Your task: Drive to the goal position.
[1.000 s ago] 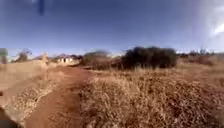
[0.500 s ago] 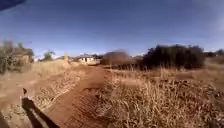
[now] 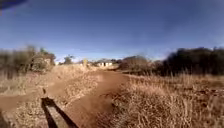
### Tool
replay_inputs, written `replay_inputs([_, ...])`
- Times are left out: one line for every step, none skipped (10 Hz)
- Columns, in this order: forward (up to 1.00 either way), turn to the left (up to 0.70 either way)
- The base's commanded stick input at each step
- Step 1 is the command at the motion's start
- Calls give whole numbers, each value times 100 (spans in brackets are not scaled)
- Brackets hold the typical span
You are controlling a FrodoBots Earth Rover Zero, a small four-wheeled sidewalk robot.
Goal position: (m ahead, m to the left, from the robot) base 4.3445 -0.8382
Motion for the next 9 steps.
replay_inputs([50, 0])
replay_inputs([50, 0])
replay_inputs([50, 0])
replay_inputs([50, 0])
replay_inputs([50, 0])
replay_inputs([50, 0])
replay_inputs([50, 0])
replay_inputs([50, 0])
replay_inputs([50, 0])
